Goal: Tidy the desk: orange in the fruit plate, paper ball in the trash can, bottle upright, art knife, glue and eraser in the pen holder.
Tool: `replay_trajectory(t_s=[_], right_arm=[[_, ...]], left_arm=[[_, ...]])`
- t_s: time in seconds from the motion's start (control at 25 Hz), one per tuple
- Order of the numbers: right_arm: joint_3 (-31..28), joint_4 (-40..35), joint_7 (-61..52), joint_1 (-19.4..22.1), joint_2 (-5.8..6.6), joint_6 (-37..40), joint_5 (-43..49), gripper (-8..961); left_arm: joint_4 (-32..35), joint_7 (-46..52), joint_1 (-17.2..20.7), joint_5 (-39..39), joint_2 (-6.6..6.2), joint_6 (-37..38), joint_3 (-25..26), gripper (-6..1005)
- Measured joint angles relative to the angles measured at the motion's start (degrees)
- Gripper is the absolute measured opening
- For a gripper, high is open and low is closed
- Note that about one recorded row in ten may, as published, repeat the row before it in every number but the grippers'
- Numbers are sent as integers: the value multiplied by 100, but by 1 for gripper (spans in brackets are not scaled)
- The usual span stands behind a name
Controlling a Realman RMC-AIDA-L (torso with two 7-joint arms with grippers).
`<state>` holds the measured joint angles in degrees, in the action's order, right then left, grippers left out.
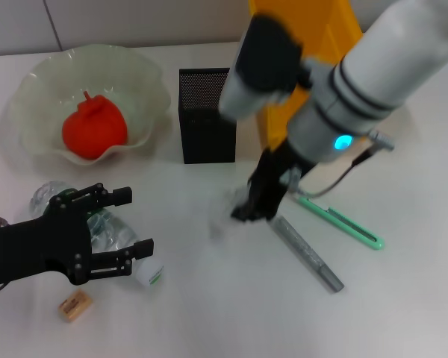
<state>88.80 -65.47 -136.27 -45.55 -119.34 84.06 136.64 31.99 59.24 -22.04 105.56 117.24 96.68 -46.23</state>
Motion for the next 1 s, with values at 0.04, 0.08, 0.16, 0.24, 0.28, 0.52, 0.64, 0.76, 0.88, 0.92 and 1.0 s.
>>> replay_trajectory(t_s=[0.04,0.08,0.16,0.24,0.28,0.52,0.64,0.76,0.88,0.92,1.0], right_arm=[[-308,-110,0,12,8,66,12,212],[-641,-216,1,22,15,160,20,205],[-1267,-433,6,28,33,308,46,190],[-1892,-710,13,32,56,420,159,173],[-2106,-812,12,36,60,429,233,164],[-3205,-1122,26,63,96,121,941,144],[-3238,-1025,78,115,111,-271,1181,141],[-3215,-780,98,94,112,-611,1447,140],[-3157,-406,124,10,102,-920,1569,144],[-3040,-153,176,-34,94,-1170,1581,145],[-2927,14,194,-80,77,-1304,1595,148]], left_arm=[[0,0,0,0,0,0,0,864],[0,0,-2,0,1,0,0,864],[0,-5,-12,0,1,0,0,864],[0,-9,-27,-1,1,-1,0,864],[0,-9,-35,-1,1,-3,0,864],[0,-10,-74,-1,1,-10,0,864],[0,-10,-81,-1,1,-11,0,864],[-8,-10,-92,16,1,-16,0,863],[-12,-10,-95,20,1,-20,0,863],[-26,-16,-101,24,1,-48,-3,863],[-36,-31,-105,25,1,-51,-7,863]])
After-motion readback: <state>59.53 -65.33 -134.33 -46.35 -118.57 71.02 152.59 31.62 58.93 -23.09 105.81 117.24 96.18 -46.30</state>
